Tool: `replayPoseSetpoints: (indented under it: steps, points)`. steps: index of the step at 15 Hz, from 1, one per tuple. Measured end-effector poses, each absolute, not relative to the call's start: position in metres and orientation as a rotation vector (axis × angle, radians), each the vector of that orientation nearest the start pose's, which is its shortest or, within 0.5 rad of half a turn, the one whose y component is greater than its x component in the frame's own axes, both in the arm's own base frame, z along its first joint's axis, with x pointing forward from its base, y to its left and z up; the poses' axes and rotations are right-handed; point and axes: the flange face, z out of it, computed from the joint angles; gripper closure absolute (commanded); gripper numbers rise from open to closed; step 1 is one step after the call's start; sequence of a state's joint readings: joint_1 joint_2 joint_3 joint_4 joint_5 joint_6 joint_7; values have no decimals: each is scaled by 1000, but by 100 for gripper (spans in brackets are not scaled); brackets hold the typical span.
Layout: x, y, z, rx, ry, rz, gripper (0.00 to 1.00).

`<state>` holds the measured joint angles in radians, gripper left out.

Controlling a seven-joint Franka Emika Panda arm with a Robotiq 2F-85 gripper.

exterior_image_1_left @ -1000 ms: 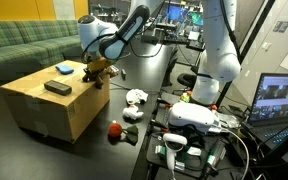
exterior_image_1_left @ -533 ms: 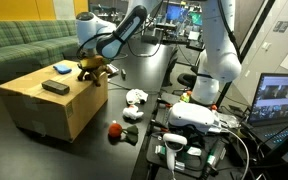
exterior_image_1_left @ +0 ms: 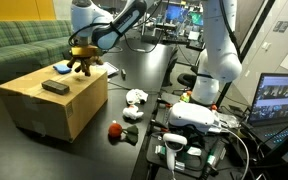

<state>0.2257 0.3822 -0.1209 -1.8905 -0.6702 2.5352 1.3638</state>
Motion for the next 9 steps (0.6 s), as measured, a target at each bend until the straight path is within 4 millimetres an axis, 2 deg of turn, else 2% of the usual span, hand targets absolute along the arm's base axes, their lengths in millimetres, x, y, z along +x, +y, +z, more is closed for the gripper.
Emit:
replayPoseSetpoints:
  steps: [3,9]
  points:
    - [655,84,323,-2985,1213,-875,98]
    - [674,78,259,-3001,1315,-826,96]
